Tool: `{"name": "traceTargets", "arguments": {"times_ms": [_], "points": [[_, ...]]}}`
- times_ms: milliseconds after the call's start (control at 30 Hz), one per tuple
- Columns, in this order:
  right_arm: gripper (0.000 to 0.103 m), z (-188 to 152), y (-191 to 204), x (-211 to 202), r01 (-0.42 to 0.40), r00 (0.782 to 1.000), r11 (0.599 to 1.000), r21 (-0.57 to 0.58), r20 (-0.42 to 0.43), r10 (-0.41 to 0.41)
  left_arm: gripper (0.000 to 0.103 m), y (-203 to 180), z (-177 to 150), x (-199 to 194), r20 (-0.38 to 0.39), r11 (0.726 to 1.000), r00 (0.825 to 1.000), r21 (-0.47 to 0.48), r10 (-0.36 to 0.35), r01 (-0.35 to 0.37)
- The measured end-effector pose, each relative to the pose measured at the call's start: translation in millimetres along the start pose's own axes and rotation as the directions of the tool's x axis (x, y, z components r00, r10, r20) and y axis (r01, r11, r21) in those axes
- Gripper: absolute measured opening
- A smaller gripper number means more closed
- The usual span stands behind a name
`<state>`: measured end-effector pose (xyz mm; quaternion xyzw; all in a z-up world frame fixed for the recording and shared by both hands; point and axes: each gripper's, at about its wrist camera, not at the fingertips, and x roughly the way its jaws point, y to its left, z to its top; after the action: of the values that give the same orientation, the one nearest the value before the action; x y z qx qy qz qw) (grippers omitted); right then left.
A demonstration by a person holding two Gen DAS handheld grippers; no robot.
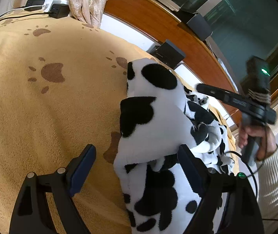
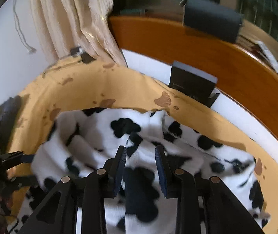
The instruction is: Fold clothes
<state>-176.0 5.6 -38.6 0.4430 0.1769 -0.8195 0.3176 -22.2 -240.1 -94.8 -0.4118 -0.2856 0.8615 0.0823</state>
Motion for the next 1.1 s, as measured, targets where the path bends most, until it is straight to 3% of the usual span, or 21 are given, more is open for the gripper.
{"name": "traceTargets", "arguments": {"times_ms": [33, 100, 367, 433, 500, 600, 767, 867, 1000, 1100], "points": [[0.038, 4, 0, 9, -0.002, 1.0, 1.0, -0.004, -0.025, 0.002, 0.088, -1, 0, 0, -0.001, 1.0, 1.0, 0.003, 0.002, -0.002], [0.058, 9, 3, 23, 0.006, 0.998, 1.0, -0.017, -0.056, -0.007, 0.088, -1, -1, -1, -0.002, 1.0, 1.0, 0.005, 0.003, -0.003], [0.058, 12, 21, 62, 0.045, 0.985, 0.988, -0.148, -0.158, -0.068, 0.09, -4, 0, 2, -0.005, 1.0, 1.0, 0.018, 0.005, -0.005], [0.041, 8, 24, 69, 0.06, 0.979, 0.982, -0.179, -0.181, -0.093, 0.09, -5, 0, 3, -0.004, 1.0, 1.0, 0.022, 0.004, -0.004], [0.016, 6, 26, 63, 0.059, 0.981, 0.979, -0.193, -0.169, -0.092, 0.091, -6, 0, 3, -0.004, 1.0, 1.0, 0.027, 0.006, -0.006], [0.012, 7, 23, 41, 0.065, 0.989, 0.981, -0.185, -0.117, -0.087, 0.091, -7, 0, 3, -0.004, 0.999, 1.0, 0.036, 0.015, -0.014], [0.011, 24, 16, -40, 0.108, 0.991, 0.985, -0.138, 0.093, -0.096, 0.092, -12, -2, 5, 0.001, 0.996, 0.999, 0.076, 0.044, -0.044], [0.011, 36, 11, -105, 0.144, 0.959, 0.986, -0.09, 0.26, -0.116, 0.092, -18, -4, 8, 0.006, 0.99, 0.997, 0.118, 0.073, -0.073], [0.011, 23, -3, -194, 0.157, 0.866, 0.988, 0.014, 0.478, -0.144, 0.094, -26, -8, 12, 0.011, 0.978, 0.994, 0.179, 0.111, -0.111], [0.011, -14, -20, -235, 0.155, 0.808, 0.983, 0.1, 0.56, -0.184, 0.096, -30, -10, 14, 0.015, 0.97, 0.992, 0.208, 0.126, -0.126]]}}
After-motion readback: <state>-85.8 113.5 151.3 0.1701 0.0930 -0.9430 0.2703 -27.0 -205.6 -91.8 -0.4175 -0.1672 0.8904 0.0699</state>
